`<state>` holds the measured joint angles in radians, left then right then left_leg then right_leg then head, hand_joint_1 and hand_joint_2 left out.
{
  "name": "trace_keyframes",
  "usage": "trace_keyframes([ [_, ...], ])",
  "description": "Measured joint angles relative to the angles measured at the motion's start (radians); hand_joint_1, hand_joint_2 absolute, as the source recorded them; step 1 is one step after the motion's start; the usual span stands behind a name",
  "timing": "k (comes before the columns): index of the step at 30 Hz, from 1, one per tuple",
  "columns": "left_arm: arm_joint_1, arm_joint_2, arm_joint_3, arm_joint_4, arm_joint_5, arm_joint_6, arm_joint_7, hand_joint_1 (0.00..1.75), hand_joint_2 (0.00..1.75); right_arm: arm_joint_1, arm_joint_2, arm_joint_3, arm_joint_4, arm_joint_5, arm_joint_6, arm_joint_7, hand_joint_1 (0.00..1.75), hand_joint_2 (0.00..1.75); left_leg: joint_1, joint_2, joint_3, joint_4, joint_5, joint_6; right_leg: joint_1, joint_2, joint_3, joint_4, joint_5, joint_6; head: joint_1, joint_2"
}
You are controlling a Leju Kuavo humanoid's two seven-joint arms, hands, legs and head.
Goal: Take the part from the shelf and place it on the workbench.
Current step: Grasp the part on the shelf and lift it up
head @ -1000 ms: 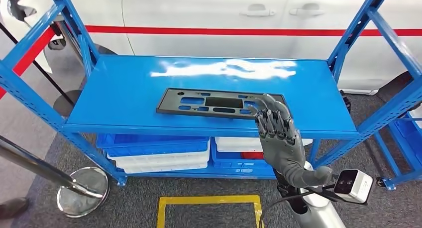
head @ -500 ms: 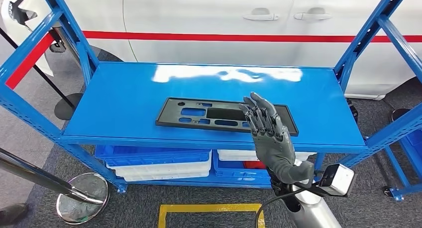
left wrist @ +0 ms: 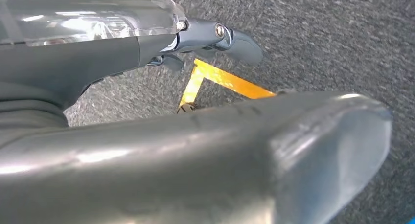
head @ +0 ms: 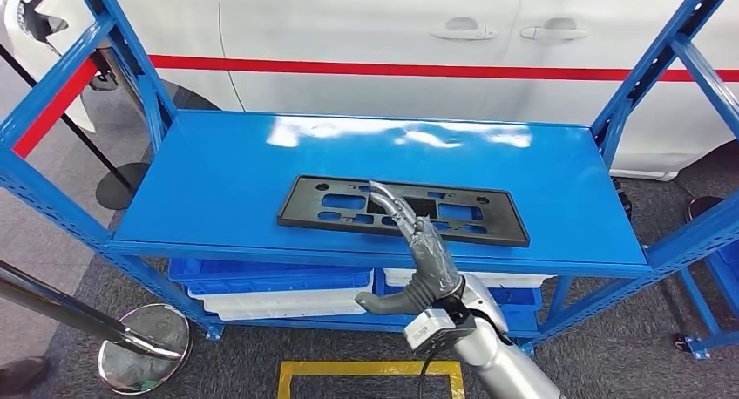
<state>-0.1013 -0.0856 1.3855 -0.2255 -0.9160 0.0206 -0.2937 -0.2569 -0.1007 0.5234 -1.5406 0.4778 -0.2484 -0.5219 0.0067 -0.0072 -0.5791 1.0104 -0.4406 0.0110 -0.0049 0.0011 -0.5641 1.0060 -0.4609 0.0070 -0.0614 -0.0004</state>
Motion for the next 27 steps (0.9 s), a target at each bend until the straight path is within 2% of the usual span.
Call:
trace_keyframes([
  [2,0.002,-0.002,-0.002,0.0,-0.002,0.0,0.0,0.0,0.0,-0.009,0.005,0.013,0.021,0.028,-0.022,0.004,0.0,1.75,0.002,0.0,0.003,-0.007,0.004,0.012,-0.003,0.0,-0.013,0.033,-0.024,0.012,0.0,0.0],
  [3,0.002,-0.003,-0.004,0.0,-0.004,0.0,0.0,0.0,0.0,-0.014,0.006,0.02,0.031,0.053,-0.042,0.009,0.0,1.75,0.004,0.001,0.005,-0.01,0.005,0.017,-0.005,0.0,-0.034,0.079,-0.051,0.017,0.0,0.0],
  [5,0.002,-0.003,-0.009,0.0,-0.005,0.002,0.0,0.0,0.0,-0.024,0.013,0.04,0.064,0.149,-0.112,0.029,0.0,1.75,0.003,0.001,0.004,-0.01,0.005,0.02,-0.007,0.0,-0.103,0.218,-0.115,0.022,0.0,0.0],
  [6,0.002,-0.003,-0.011,0.0,-0.005,0.004,0.0,0.0,0.0,-0.031,0.022,0.054,0.088,0.214,-0.16,0.045,0.0,1.75,0.003,0.001,0.003,-0.01,0.005,0.021,-0.008,0.0,-0.134,0.277,-0.133,0.024,0.0,0.0],
  [7,0.002,-0.004,-0.012,0.0,-0.005,0.005,0.0,0.0,0.0,-0.039,0.033,0.069,0.113,0.284,-0.209,0.064,0.0,1.75,0.003,0.001,0.003,-0.009,0.005,0.02,-0.008,-0.001,-0.152,0.306,-0.133,0.024,0.0,0.0],
  [8,0.002,-0.004,-0.013,0.0,-0.005,0.006,0.0,0.0,0.0,-0.05,0.047,0.084,0.139,0.352,-0.253,0.086,0.0,1.75,0.003,0.001,0.004,-0.009,0.004,0.019,-0.008,-0.001,-0.147,0.29,-0.11,0.023,0.0,0.0],
  [9,0.002,-0.004,-0.014,0.0,-0.004,0.008,-0.001,0.0,0.0,-0.064,0.061,0.099,0.164,0.417,-0.289,0.112,0.0,1.75,0.003,0.0,0.006,-0.009,0.003,0.018,-0.008,-0.001,-0.122,0.234,-0.073,0.019,0.0,0.0],
  [10,0.002,-0.006,-0.015,0.0,-0.004,0.009,-0.001,0.0,0.0,-0.081,0.076,0.111,0.187,0.477,-0.316,0.144,0.0,1.75,0.003,0.0,0.009,-0.008,0.002,0.016,-0.008,-0.001,-0.086,0.156,-0.033,0.014,0.0,0.0],
  [11,0.002,-0.007,-0.015,0.0,-0.003,0.01,-0.002,0.0,0.0,-0.1,0.092,0.124,0.214,0.537,-0.34,0.182,0.0,1.75,0.001,-0.001,0.01,-0.008,0.0,0.012,-0.005,0.0,-0.05,0.081,-0.003,0.009,0.0,0.0],
  [12,0.002,-0.008,-0.015,0.0,-0.002,0.011,-0.003,0.0,0.0,-0.118,0.108,0.135,0.242,0.593,-0.359,0.219,0.0,1.75,0.0,-0.001,0.01,-0.007,0.0,0.008,-0.002,0.0,-0.027,0.031,0.012,0.004,0.0,0.0],
  [14,0.002,-0.01,-0.016,0.0,-0.002,0.013,-0.005,0.0,0.0,-0.145,0.135,0.154,0.293,0.671,-0.384,0.272,0.0,1.75,0.0,-0.001,0.008,-0.008,0.0,-0.004,0.004,0.001,-0.017,0.003,0.013,-0.004,0.0,0.0],
  [16,0.003,-0.01,-0.016,0.0,-0.003,0.013,-0.006,0.0,0.0,-0.166,0.157,0.166,0.343,0.715,-0.395,0.306,0.0,1.75,0.002,-0.001,0.007,-0.006,-0.003,-0.016,0.002,0.001,-0.016,-0.004,0.018,-0.015,0.0,0.0],
  [17,0.004,-0.01,-0.016,0.0,-0.004,0.013,-0.006,0.0,0.0,-0.178,0.169,0.17,0.368,0.737,-0.4,0.324,0.0,1.75,0.003,0.0,0.0,0.011,-0.016,-0.022,0.0,0.001,-0.014,-0.008,0.021,-0.022,0.0,0.0],
  [18,0.004,-0.01,-0.016,0.0,-0.005,0.012,-0.006,0.0,0.0,-0.191,0.182,0.174,0.396,0.763,-0.404,0.344,0.0,1.75,0.004,0.0,-0.016,0.047,-0.039,-0.026,-0.002,0.0,-0.013,-0.012,0.023,-0.028,0.0,0.0],
  [19,0.004,-0.01,-0.017,0.0,-0.006,0.012,-0.006,0.0,0.0,-0.203,0.193,0.176,0.42,0.784,-0.408,0.361,0.0,1.75,0.005,0.001,-0.042,0.107,-0.072,-0.029,-0.002,-0.001,-0.013,-0.013,0.023,-0.032,0.0,0.0],
  [21,0.006,-0.01,-0.017,0.0,-0.006,0.011,-0.006,0.0,0.0,-0.221,0.213,0.179,0.47,0.815,-0.412,0.386,0.0,1.75,0.006,0.001,-0.112,0.252,-0.134,-0.035,0.001,-0.002,-0.014,-0.012,0.022,-0.036,0.0,0.0],
  [22,0.007,-0.01,-0.017,0.0,-0.006,0.011,-0.006,0.0,0.0,-0.228,0.221,0.18,0.493,0.824,-0.412,0.393,0.0,1.75,0.006,0.001,-0.134,0.296,-0.144,-0.036,0.002,-0.003,-0.014,-0.012,0.022,-0.036,0.0,0.0],
  [23,0.009,-0.01,-0.017,0.0,-0.007,0.01,-0.007,0.0,0.0,-0.235,0.23,0.181,0.518,0.829,-0.413,0.399,0.0,1.75,0.006,0.001,-0.136,0.299,-0.132,-0.037,0.002,-0.003,-0.013,-0.011,0.022,-0.036,0.0,0.0],
  [24,0.009,-0.01,-0.017,0.0,-0.008,0.01,-0.007,0.0,0.0,-0.245,0.24,0.181,0.541,0.832,-0.412,0.404,0.0,1.75,0.006,0.001,-0.116,0.254,-0.1,-0.036,0.002,-0.002,-0.013,-0.01,0.021,-0.036,0.0,0.0],
  [25,0.009,-0.009,-0.017,0.0,-0.009,0.009,-0.008,0.0,0.0,-0.257,0.251,0.181,0.564,0.834,-0.412,0.41,0.0,1.75,0.007,0.002,-0.08,0.179,-0.059,-0.035,0.002,-0.001,-0.012,-0.007,0.019,-0.034,0.0,0.0],
  [27,0.007,-0.008,-0.018,0.0,-0.012,0.008,-0.011,0.0,0.0,-0.287,0.275,0.182,0.614,0.839,-0.41,0.426,0.0,1.75,0.005,0.003,-0.015,0.043,-0.008,-0.028,0.006,0.001,-0.013,-0.001,0.014,-0.027,0.0,0.0],
])
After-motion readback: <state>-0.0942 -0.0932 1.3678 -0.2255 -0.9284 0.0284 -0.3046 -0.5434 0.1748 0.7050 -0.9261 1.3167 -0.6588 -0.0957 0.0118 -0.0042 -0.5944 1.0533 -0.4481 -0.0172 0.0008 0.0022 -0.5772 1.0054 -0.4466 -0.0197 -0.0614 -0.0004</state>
